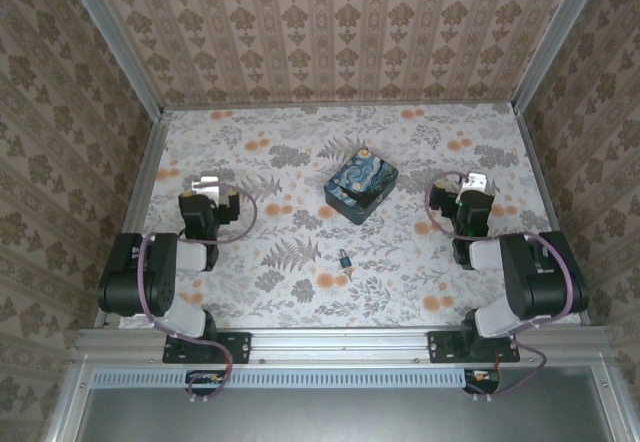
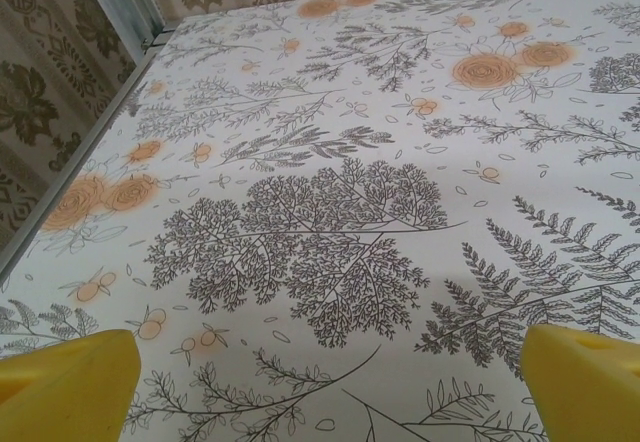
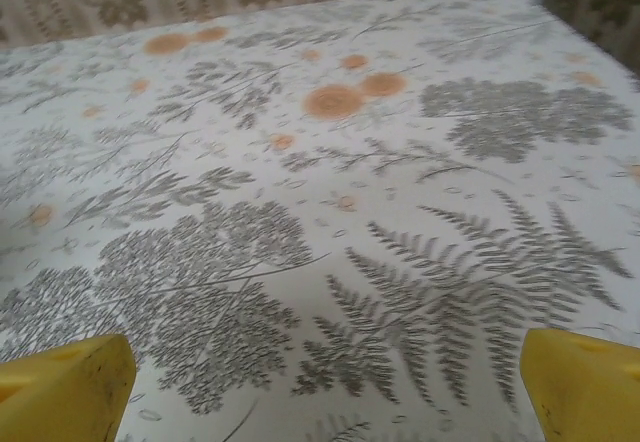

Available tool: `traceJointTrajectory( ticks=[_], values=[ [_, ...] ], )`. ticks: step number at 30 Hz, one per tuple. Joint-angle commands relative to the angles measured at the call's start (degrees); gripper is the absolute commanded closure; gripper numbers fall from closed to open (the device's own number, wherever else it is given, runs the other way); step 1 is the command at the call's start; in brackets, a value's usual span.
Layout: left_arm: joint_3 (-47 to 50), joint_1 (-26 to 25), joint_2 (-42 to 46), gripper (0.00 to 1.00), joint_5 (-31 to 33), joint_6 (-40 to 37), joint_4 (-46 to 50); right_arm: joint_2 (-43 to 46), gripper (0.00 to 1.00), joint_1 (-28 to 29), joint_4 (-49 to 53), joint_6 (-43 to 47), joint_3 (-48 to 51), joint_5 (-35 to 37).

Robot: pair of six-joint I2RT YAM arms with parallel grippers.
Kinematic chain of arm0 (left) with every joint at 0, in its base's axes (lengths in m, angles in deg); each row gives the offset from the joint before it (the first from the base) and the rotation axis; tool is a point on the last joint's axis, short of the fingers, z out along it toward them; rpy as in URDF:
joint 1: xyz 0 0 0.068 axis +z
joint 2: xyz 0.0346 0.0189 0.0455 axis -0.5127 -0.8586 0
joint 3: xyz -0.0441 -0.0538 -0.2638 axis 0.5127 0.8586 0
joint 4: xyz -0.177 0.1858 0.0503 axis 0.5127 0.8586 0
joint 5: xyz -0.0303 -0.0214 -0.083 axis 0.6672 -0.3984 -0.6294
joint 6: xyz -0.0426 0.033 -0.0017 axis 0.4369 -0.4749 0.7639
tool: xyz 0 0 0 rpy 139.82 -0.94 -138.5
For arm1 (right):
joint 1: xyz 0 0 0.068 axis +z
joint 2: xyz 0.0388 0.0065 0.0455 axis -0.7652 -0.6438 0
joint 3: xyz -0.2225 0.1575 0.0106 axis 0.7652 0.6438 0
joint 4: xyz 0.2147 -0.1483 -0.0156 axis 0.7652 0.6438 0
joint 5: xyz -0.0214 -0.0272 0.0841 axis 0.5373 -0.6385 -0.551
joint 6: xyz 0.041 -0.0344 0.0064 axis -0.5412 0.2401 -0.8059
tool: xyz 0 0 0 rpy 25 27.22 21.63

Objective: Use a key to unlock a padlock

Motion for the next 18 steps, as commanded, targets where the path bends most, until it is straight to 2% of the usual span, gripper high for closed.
traceJointTrajectory(
  ticks=[1, 3, 5, 18],
  values=[
    [-1.76, 0.21, -0.11, 0.0, -1.77, -0.95, -0.66, -0.41, 0.0, 0.12, -3.89, 3.75, -1.16, -7.75],
    [-3.22, 1.11, -0.27, 0.0, -2.52, -0.22, 1.45, -0.52, 0.0, 0.03, -2.42, 4.0, -2.22, -8.87],
    [-4.4, 3.38, -0.3, 0.0, -6.7, 1.11, 3.96, -0.89, 0.0, -0.23, -0.77, 3.58, -3.25, -8.92],
    [-4.4, 3.42, -0.29, 0.0, -6.81, 1.11, 4.11, -0.45, 0.0, 0.52, -1.69, 3.58, -2.4, -5.71]
  ],
)
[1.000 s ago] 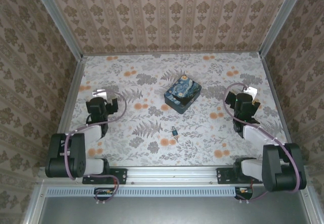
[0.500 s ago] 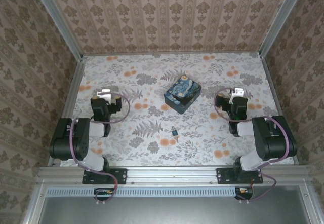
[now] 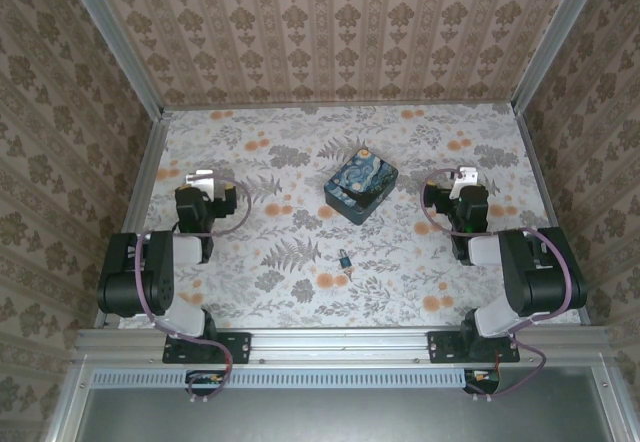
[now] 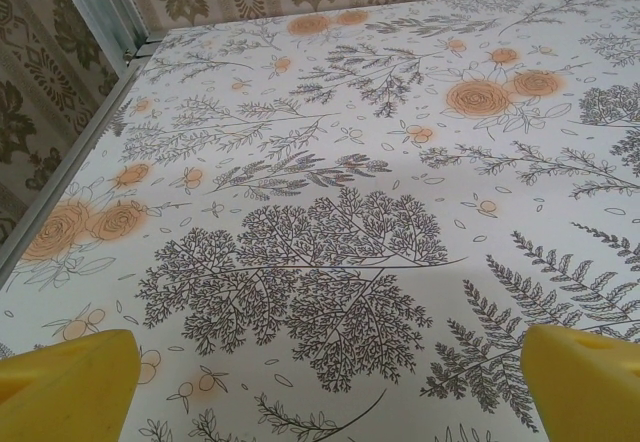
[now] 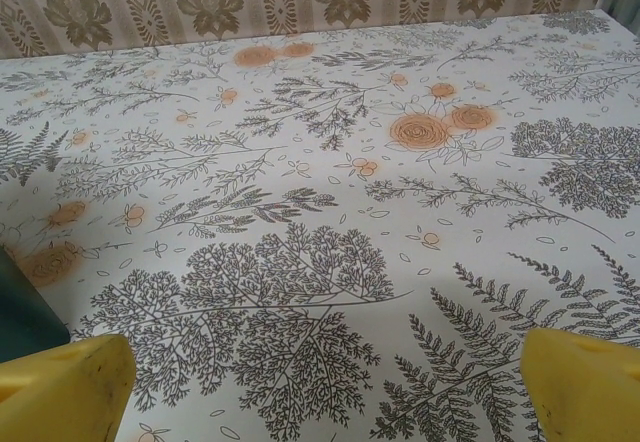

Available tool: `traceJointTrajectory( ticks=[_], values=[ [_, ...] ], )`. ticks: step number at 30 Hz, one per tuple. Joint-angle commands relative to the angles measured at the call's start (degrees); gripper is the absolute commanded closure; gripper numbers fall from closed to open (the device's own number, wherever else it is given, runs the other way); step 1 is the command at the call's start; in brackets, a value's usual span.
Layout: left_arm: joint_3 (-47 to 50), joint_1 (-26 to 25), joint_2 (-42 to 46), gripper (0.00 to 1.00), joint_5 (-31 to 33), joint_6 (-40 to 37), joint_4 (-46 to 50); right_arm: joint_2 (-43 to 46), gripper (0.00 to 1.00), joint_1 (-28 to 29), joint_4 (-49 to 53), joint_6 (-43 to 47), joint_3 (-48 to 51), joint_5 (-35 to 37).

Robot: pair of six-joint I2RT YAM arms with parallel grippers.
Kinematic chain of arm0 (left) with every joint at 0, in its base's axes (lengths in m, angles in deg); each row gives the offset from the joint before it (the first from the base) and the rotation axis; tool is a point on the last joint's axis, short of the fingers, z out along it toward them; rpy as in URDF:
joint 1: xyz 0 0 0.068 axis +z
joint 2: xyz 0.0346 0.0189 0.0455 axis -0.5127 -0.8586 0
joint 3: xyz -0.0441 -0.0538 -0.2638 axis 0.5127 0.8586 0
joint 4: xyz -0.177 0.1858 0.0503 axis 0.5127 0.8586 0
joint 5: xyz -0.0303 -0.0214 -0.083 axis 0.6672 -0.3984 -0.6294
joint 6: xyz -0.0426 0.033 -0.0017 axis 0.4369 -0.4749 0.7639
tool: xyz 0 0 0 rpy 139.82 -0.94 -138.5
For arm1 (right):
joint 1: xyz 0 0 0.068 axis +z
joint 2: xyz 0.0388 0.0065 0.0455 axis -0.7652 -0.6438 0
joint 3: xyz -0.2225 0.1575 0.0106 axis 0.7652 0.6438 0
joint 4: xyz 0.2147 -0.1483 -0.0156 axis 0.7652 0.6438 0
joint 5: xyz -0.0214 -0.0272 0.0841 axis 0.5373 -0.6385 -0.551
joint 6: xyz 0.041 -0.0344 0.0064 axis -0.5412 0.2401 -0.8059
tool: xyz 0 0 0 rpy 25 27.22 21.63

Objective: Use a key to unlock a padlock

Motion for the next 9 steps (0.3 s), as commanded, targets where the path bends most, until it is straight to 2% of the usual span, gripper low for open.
traceJointTrajectory(
  ticks=[1, 9],
  values=[
    [-0.73, 0.11, -0.19, 0.0, -1.07, 0.84, 0.3, -0.01, 0.0, 0.36, -0.81, 0.89, -0.25, 0.99],
    [-0.73, 0.03, -0.23, 0.0, -1.06, 0.83, 0.33, -0.05, 0.0, 0.69, -0.14, 1.59, -0.64, 0.49]
  ],
)
